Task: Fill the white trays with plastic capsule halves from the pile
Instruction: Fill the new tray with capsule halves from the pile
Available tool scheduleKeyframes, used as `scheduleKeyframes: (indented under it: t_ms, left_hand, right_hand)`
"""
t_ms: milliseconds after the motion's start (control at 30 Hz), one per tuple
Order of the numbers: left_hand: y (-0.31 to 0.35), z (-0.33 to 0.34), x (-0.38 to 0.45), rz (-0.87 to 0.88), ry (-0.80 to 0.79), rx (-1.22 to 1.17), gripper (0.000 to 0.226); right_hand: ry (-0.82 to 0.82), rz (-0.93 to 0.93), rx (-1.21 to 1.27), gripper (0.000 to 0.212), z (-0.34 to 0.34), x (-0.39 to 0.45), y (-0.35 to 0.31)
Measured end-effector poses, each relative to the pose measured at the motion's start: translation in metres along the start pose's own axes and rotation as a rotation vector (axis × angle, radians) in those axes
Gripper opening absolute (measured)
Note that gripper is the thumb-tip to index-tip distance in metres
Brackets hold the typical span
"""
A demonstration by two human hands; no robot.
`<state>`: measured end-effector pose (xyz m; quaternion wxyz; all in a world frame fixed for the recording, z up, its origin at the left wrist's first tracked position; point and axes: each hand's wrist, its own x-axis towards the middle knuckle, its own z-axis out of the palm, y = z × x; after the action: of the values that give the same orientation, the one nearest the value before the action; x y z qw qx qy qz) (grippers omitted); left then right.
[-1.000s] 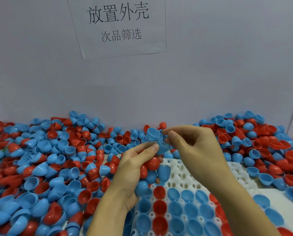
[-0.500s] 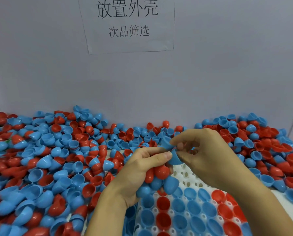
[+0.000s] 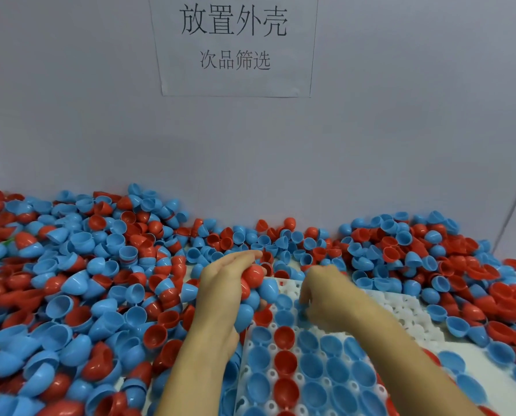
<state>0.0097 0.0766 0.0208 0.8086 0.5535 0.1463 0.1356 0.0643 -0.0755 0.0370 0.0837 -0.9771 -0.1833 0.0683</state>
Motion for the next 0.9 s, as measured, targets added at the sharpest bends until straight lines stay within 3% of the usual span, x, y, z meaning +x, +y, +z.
scheduleKeyframes:
  t_ms: [67,267,367,500,667,800,900]
  left_hand:
    - [0.0,0.0,-0.001,0.02,-0.012,-0.018,0.014]
    - [0.003,-0.001,-0.003,0.036,-0.025,-0.087,0.02]
    - [0.003,0.001,-0.004,0.021,-0.04,-0.131,0.02]
    - [0.006,0.004,-0.008,-0.013,-0.146,-0.218,0.018]
    - [0.007,0.007,-0.008,0.01,-0.18,-0.3,0.031]
    - [0.004,0.014,-0.009,-0.104,-0.117,-0.345,0.007]
    - [0.0,0.019,-0.009,-0.179,-0.05,-0.357,0.01]
  right_hand:
    - [-0.014,0.009,-0.055,0.009,0.007,0.003,-0.002]
    - [-0.021,0.012,-0.033,0.026,-0.005,-0.002,0.001]
    - [0.144,-0.078,0.266,0.025,-0.023,-0.017,-0.008]
    - [0.147,-0.235,0.645,0.021,-0.023,-0.036,-0.028]
    - [0.322,-0.221,0.74,0.007,-0.013,-0.035,-0.024]
    - [0.34,-0.192,0.732,0.007,-0.01,-0.033,-0.019]
    - [0.429,-0.137,0.767,0.011,-0.012,-0.033,-0.016]
